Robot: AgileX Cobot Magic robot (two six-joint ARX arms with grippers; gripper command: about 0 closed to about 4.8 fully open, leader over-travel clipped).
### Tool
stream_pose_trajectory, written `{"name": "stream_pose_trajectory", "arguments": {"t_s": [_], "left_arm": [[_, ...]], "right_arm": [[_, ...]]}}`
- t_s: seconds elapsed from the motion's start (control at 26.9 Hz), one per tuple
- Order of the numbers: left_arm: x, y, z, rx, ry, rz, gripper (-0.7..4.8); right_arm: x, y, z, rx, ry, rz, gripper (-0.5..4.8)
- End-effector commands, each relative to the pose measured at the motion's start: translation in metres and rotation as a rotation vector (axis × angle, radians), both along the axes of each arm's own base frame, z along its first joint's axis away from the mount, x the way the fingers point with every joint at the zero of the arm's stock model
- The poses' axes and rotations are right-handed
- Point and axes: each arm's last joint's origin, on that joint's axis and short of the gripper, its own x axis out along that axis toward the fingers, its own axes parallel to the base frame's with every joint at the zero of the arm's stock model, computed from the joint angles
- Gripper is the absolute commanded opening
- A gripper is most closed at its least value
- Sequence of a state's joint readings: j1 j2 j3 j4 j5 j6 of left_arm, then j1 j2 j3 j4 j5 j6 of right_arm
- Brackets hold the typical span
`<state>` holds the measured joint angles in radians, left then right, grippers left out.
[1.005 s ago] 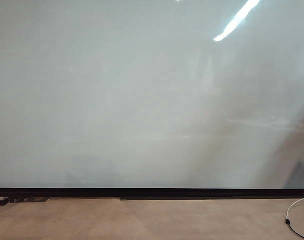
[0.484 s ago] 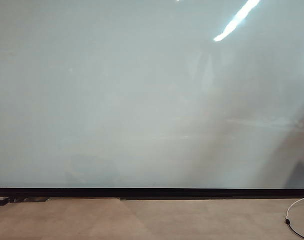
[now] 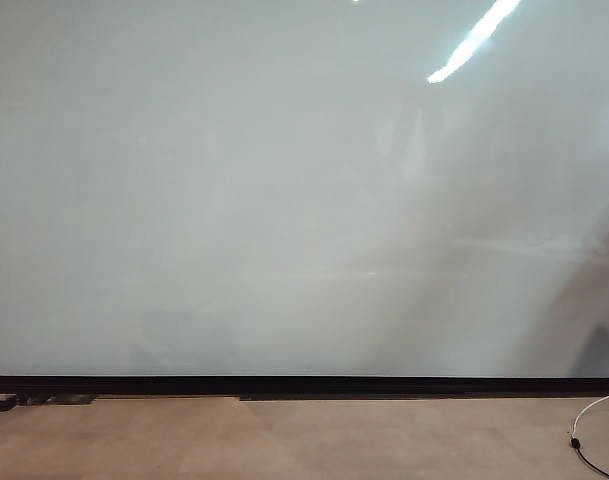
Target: Pick up the pen on the shelf to the right of the whiteboard and draw a straight line.
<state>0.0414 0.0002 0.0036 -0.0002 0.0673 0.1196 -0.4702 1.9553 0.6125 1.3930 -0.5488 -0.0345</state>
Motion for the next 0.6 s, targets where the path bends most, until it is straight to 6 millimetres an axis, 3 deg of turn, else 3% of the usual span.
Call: {"name": "stream_pose_trajectory", "arguments": {"t_s": [0.04,0.22,0.41,0.52,0.6], "left_arm": [[0.000,0.000,0.002,0.004,-0.012,0.000,-0.05],[0.000,0.000,0.002,0.004,-0.012,0.000,-0.05],[0.000,0.000,0.002,0.004,-0.012,0.000,-0.05],[0.000,0.000,0.002,0.004,-0.012,0.000,-0.05],[0.000,0.000,0.002,0.004,-0.012,0.000,-0.05]], "right_arm": [[-0.001,0.000,0.014,-0.026,-0.051,0.004,0.17],[-0.007,-0.007,0.032,-0.043,-0.088,-0.087,-0.08],[-0.024,-0.029,0.049,-0.037,-0.041,-0.311,-0.08],[-0.037,-0.018,0.056,-0.012,-0.018,-0.304,-0.08],[-0.049,0.001,0.064,-0.066,-0.040,-0.350,-0.08]]}}
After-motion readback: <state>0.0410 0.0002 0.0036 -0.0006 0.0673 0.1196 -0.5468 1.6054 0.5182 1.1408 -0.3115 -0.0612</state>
